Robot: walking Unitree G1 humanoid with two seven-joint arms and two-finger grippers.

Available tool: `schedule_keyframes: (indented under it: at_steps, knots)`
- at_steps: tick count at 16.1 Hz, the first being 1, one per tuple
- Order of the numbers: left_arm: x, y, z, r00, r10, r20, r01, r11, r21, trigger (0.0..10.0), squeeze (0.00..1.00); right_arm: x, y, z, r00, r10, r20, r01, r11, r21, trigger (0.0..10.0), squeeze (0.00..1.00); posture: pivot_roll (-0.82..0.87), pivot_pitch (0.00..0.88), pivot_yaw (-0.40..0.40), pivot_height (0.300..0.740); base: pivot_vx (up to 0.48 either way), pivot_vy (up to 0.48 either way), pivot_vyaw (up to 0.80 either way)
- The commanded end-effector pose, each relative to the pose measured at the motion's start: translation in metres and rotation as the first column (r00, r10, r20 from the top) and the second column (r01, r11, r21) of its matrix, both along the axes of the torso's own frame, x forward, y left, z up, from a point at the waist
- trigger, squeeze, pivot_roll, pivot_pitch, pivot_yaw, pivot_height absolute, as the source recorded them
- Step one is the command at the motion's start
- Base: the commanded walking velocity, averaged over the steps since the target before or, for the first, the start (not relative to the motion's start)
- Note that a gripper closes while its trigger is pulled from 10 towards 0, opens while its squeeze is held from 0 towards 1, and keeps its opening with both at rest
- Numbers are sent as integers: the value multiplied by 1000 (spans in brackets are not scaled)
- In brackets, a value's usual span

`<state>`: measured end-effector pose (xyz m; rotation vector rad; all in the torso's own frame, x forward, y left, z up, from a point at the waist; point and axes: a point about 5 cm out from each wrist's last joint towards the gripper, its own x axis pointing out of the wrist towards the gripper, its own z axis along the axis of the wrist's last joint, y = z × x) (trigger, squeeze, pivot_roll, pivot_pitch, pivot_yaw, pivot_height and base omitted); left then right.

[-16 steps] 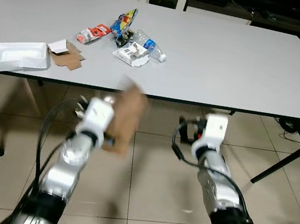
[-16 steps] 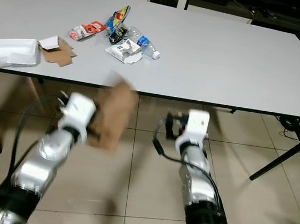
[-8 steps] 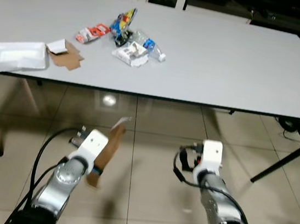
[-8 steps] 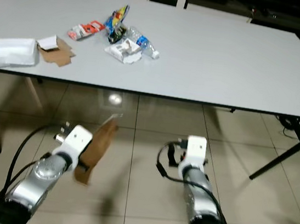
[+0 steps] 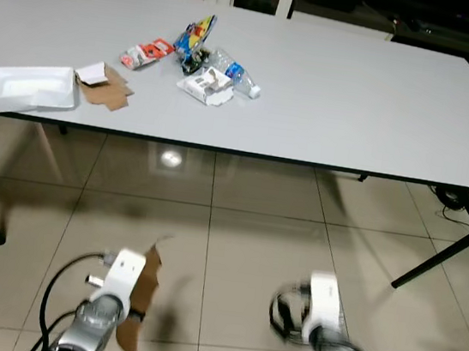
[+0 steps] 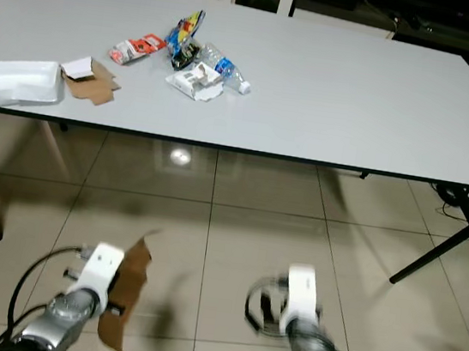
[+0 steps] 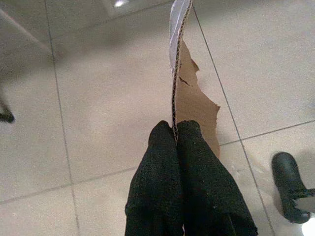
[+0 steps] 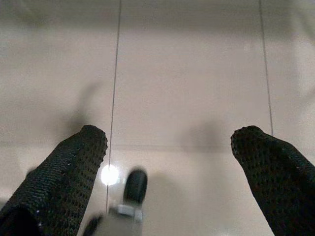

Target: Picking trash to rubbish bin

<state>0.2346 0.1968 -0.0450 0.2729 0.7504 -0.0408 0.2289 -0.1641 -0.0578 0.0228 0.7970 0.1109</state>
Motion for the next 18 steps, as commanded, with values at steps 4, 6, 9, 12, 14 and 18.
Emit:
schedule_keyframes:
  at_steps: [4, 6, 9, 12, 14, 18]
  knots:
    - [-25, 1, -20, 994, 48, -97, -45, 998, 34, 10000, 0, -19, -7, -13, 995, -47, -91, 45, 999, -26, 10000, 0, -50, 51, -107, 740, 0, 0, 0]
    - [-37, 3, -28, 989, 80, -127, -77, 997, 28, 10000, 0, -27, -8, -18, 992, -39, -119, 34, 998, -47, 10000, 0, -51, 38, -108, 740, 0, 0, 309]
    - [-53, 9, -35, 975, 150, -163, -149, 989, 21, 10000, 0, -38, -12, -24, 985, -44, -168, 28, 995, -95, 10000, 0, -42, 26, -112, 740, 0, 0, 800]
    - [-56, 8, -37, 975, 142, -171, -140, 990, 23, 10000, 0, -39, -10, -25, 985, -40, -170, 24, 995, -92, 10000, 0, -43, 17, -110, 740, 0, 0, 800]
    - [-57, 7, -38, 975, 140, -172, -138, 990, 25, 10000, 0, -39, -7, -25, 986, -25, -168, 8, 995, -100, 10000, 0, -40, 8, -109, 740, 0, 0, 800]
    - [-61, 6, -40, 973, 137, -188, -134, 991, 28, 10000, 0, -39, -6, -25, 985, -26, -170, 10, 995, -95, 10000, 0, -37, 0, -106, 740, 0, 0, 800]
